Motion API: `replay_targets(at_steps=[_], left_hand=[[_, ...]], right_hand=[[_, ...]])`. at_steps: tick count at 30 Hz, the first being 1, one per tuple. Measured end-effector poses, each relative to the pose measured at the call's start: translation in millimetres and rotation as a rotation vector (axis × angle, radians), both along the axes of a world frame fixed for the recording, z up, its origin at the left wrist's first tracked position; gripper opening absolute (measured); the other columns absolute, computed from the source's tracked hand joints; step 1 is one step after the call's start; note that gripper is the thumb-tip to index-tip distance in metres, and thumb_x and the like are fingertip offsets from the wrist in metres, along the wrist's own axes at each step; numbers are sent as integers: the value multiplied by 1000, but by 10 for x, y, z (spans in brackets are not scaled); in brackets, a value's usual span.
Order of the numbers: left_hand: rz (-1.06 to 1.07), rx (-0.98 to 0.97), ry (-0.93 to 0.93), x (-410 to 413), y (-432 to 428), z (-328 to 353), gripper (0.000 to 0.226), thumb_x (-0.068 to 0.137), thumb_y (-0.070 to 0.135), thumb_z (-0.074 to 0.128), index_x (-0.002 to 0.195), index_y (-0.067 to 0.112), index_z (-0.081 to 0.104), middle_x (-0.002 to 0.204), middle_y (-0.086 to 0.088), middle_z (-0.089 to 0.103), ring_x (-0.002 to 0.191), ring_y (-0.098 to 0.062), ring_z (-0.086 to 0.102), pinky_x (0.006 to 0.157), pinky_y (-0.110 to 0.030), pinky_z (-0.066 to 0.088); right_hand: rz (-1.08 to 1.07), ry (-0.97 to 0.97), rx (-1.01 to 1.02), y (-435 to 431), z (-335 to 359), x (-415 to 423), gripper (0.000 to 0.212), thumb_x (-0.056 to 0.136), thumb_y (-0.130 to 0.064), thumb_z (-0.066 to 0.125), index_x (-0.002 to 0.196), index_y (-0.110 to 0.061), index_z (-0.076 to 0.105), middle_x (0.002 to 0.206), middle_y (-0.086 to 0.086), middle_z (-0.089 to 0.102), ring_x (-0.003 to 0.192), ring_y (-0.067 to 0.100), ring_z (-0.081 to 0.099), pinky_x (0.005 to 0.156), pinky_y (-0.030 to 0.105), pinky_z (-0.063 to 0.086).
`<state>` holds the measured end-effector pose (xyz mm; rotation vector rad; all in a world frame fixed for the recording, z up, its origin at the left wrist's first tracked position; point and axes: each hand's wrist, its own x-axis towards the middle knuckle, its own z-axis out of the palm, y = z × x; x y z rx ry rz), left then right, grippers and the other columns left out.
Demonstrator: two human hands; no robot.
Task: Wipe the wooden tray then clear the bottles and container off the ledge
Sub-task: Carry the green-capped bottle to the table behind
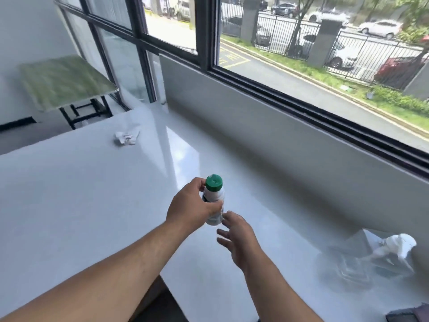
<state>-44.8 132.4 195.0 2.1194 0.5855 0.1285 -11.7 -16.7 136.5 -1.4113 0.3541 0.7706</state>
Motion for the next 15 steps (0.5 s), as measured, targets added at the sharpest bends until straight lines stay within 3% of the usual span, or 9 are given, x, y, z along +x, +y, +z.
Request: replay_targets(at_steps=[4,9,15], left_hand=[[117,10,-20,-825,866,223,53,62,62,71,110,48,55,108,31,64,92,6,60,70,-28,48],[279,52,-13,-1988,1913,392,51,61,60,72,108,48,54,108,31,63,89,5,60,65,-27,45],[465,122,-7,-3344,2901,503,53,63,60,72,110,46,55,110,26,65,90,3,61,66,-27,47]], right_hand=[[161,-21,-5,898,251,-616,16,98,-27,57,111,-22,66,126,4,65,109,27,67,98,47,57],[321,-7,6,2069,431,-1535,34,99,-28,57,130,-14,62,132,9,62,113,31,65,97,45,57],[525,0,45,3258,555,-2643,21,97,-33,62,113,-20,66,124,9,63,110,33,67,95,47,59]])
